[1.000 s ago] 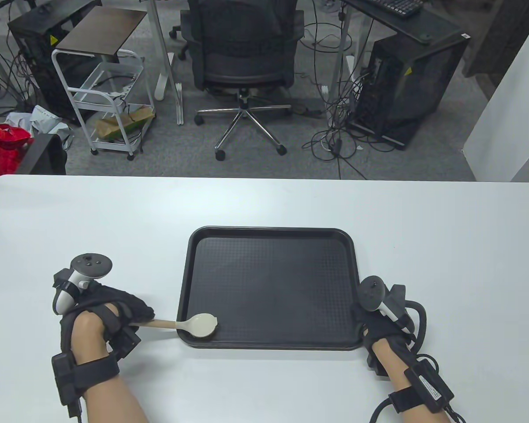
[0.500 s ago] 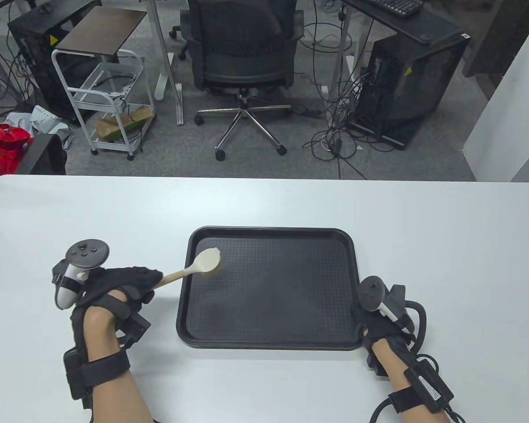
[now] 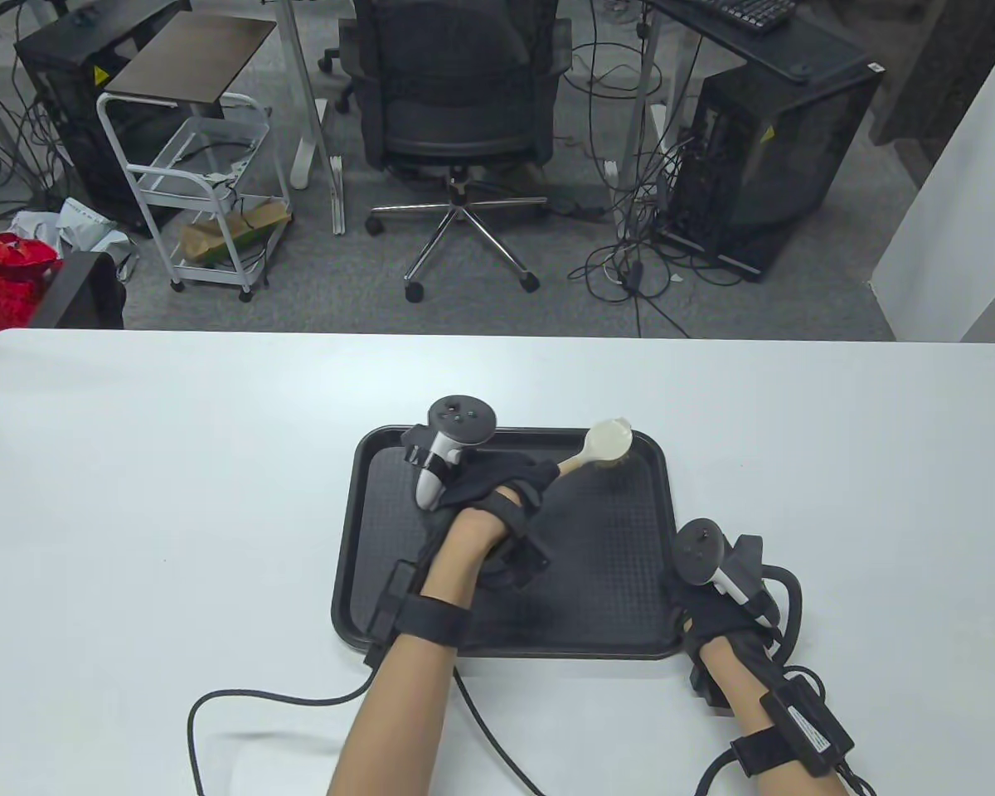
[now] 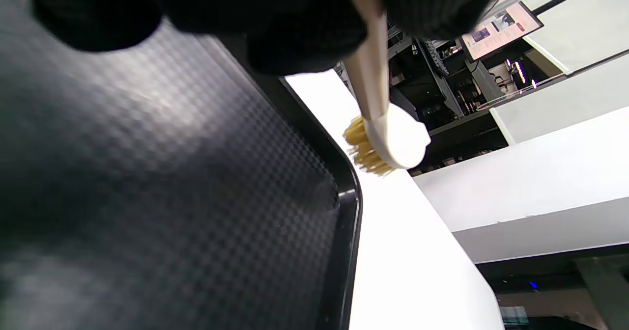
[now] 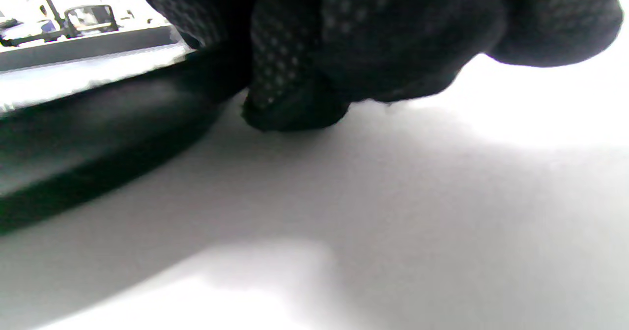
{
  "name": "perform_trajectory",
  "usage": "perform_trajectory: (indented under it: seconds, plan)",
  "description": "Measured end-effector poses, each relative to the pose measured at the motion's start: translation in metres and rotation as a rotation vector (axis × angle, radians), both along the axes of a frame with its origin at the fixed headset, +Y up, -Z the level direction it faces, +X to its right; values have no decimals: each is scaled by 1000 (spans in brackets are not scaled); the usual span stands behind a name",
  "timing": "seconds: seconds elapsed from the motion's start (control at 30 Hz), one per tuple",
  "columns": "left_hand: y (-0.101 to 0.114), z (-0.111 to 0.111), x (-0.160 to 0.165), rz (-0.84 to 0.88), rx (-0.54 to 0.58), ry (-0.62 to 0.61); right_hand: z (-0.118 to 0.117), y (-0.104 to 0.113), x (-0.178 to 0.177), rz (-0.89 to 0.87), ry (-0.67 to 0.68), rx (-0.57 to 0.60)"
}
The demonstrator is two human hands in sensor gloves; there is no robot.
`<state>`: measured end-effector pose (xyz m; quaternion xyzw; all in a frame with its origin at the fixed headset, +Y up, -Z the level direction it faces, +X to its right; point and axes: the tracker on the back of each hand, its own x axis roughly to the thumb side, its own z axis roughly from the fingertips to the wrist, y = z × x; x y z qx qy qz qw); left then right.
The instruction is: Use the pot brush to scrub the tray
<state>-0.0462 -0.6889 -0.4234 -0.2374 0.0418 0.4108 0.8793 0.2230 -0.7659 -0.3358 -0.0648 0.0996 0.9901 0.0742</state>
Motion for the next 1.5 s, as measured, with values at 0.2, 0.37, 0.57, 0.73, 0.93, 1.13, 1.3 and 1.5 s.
perform_trajectory:
  seconds: [0.2,0.37,0.57,0.73,0.93,1.13,1.3,1.5]
  plan:
    - [-13,-12,27,-59,-26,67,0,0,0,-8,1,-1]
    - [-22,-19,40,-88,-39,44,-1,0,1,-13,1,-3]
    - [-37,-23,53,-123,-52,19,-1,0,2,-18,1,-5]
    - [-32,-22,49,-216,-8,55,-1,0,2,-18,0,-4]
    - [-32,-19,35,-280,-10,83,-1,0,2,-15,1,-3]
    - [-29,-17,5,-299,-35,113,-1,0,2,-16,1,-2]
    - [-27,-12,-22,-314,-42,152,-1,0,2,-16,1,-2]
    - [-26,-3,-52,-333,-42,202,-1,0,2,-16,1,-2]
